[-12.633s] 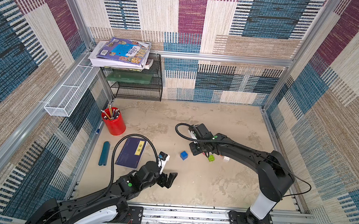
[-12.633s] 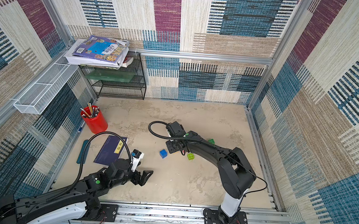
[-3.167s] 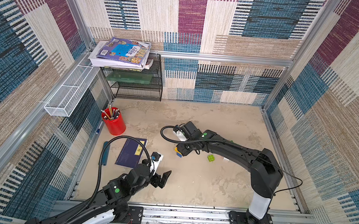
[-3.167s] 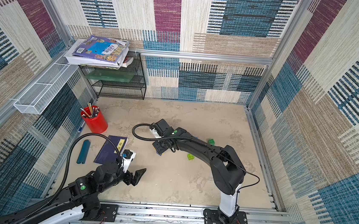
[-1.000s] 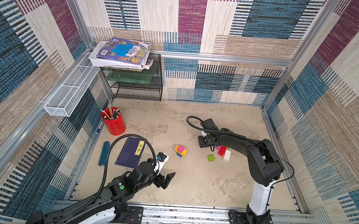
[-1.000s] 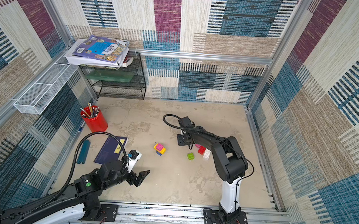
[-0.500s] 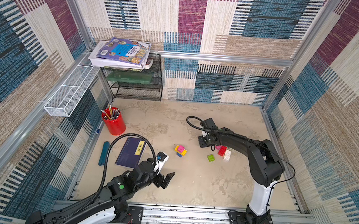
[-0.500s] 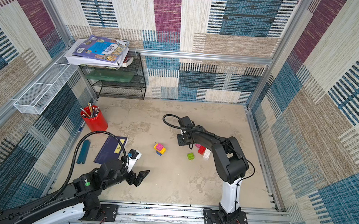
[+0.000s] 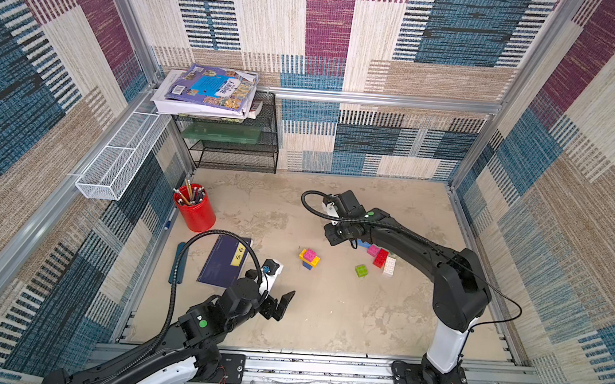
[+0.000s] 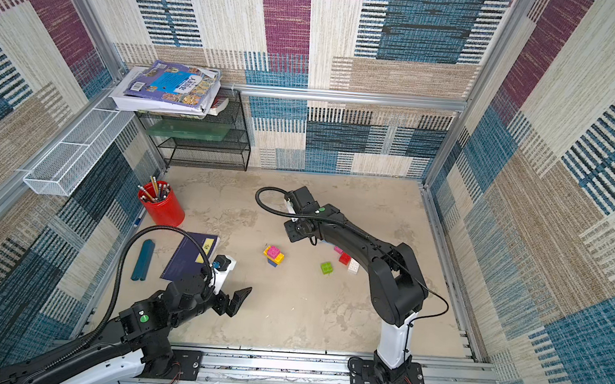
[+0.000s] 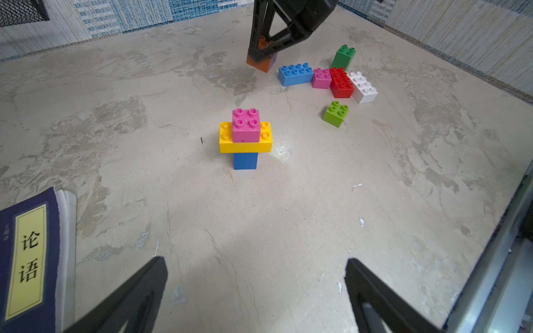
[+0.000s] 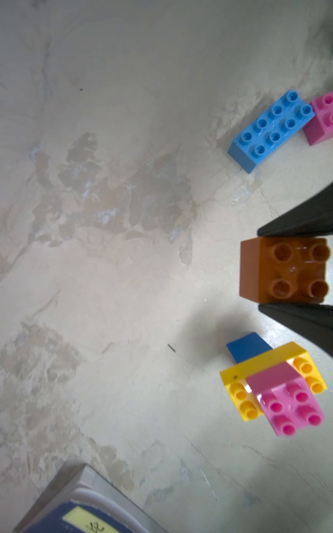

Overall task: Assemble the letter f with lego
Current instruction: Assemble the lego brick with the lego brick.

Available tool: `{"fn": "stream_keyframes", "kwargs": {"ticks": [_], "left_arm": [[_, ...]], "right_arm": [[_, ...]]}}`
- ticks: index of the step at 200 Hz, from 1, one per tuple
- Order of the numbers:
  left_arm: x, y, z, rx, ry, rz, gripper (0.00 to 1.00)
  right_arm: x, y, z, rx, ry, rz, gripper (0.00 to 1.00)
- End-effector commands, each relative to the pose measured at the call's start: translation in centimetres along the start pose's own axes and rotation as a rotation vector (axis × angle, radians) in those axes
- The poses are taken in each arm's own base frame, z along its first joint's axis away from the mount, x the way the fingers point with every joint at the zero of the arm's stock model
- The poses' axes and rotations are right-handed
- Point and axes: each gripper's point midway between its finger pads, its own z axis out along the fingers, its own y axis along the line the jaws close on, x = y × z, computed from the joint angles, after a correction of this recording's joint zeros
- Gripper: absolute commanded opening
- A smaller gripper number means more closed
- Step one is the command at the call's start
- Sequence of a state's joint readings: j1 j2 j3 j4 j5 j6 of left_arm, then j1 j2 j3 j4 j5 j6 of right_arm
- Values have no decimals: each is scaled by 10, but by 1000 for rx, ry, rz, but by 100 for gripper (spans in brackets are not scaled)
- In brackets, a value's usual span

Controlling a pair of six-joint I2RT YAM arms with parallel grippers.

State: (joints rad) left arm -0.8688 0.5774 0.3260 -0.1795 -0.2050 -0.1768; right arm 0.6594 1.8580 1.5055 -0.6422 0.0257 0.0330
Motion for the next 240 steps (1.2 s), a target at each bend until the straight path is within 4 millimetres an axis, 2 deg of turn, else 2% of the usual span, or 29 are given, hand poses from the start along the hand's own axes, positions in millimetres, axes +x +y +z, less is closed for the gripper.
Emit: {"fn": "stream_keyframes", "kwargs": {"ticks": [1, 63, 115, 240], "left_arm": [[-2, 5, -2, -27, -24, -6, 99], [-1, 8, -3, -39, -29, -15, 99], [0, 8, -2, -42, -27, -16, 99], [0, 8, -1, -43, -20, -14, 99]], "right_arm": [[-1, 16, -9, -40, 21, -79, 36], [-2, 50, -7, -110, 53, -209, 36], [5, 78, -9, -163, 63, -311, 35], [16, 88, 2, -208, 103, -364, 35]]}}
